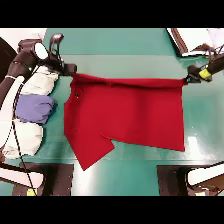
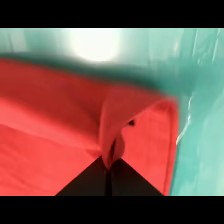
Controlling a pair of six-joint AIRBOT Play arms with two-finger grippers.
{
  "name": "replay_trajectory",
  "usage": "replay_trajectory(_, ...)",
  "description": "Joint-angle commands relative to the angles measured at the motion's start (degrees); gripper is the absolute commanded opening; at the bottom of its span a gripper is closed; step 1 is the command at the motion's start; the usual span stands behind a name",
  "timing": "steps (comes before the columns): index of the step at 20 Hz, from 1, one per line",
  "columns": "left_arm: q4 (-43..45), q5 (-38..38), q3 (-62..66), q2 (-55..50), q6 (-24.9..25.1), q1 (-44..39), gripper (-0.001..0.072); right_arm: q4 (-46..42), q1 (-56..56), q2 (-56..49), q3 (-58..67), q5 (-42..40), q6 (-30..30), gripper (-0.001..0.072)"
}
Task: Fold the shirts.
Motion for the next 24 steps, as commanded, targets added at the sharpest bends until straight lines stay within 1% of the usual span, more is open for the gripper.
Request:
replay_trajectory(1,-0.13,-2.21,-6.08,-0.2,1.33,0.02,0.0026,0.31,0.09,4.42,-12.48,-4.28,-0.46,0.0014)
replay_trajectory(3,-0.13,-1.49,-8.66,-0.2,1.14,0.02,0.0028,1.42,0.07,5.79,-16.72,-6.19,-0.46,0.0015)
replay_trajectory(4,-0.13,-1.62,-9.05,-0.2,1.14,0.02,0.007,1.42,0.07,6.01,-17.97,-6.19,-0.46,0.0024)
replay_trajectory(5,-0.13,-1.64,-9.05,-0.17,1.14,0.02,0.0332,1.4,0.07,5.95,-18.32,-5.62,-0.46,0.0175)
replay_trajectory(6,-0.24,-1.92,-9.05,0.02,0.96,0.04,0.0428,1.42,0.07,5.99,-18.45,-5.6,-0.46,0.0366)
replay_trajectory(7,-0.33,-2.8,-9.05,0.5,0.9,0.04,0.0418,1.7,0.07,6.36,-18.43,-5.55,-0.46,0.0389)
replay_trajectory(9,0.76,-6.71,-9.09,3.15,1.07,0.04,0.0418,2.8,-0.81,8.76,-18.51,-4.22,-3.04,0.0388)
replay_trajectory(11,4.83,-11.15,-11.15,7.34,1.33,0.04,0.0419,2.86,-2.4,13.73,-20.44,-2.56,-4.04,0.0388)
replay_trajectory(12,5.55,-11.98,-14.58,10.51,1.03,0.04,0.0419,2.91,-3.45,17.14,-22.67,-1.64,-4.09,0.0388)
replay_trajectory(15,2.12,-12.52,-28.0,20.96,0.24,0.02,0.0419,2.91,-5.79,26.64,-29.94,-0.83,-4.66,0.0389)
replay_trajectory(18,-0.39,-13.4,-41.86,32.59,-3.02,0.02,0.042,2.97,-6.71,33.9,-35.74,-1.27,-4.7,0.0389)
replay_trajectory(20,-3.08,-14.23,-48.68,39.15,-5.14,0.02,0.042,4.22,-6.71,36.85,-38.29,-1.77,-4.72,0.0389)
replay_trajectory(22,-6.36,-14.6,-54.01,43.82,-5.64,0.02,0.042,7.56,-6.71,38.4,-39.32,-1.84,-4.94,0.0389)
replay_trajectory(24,-7.98,-14.29,-58.14,44.89,-6.4,0.02,0.042,10.21,-6.71,38.88,-39.23,-2.67,-4.94,0.039)
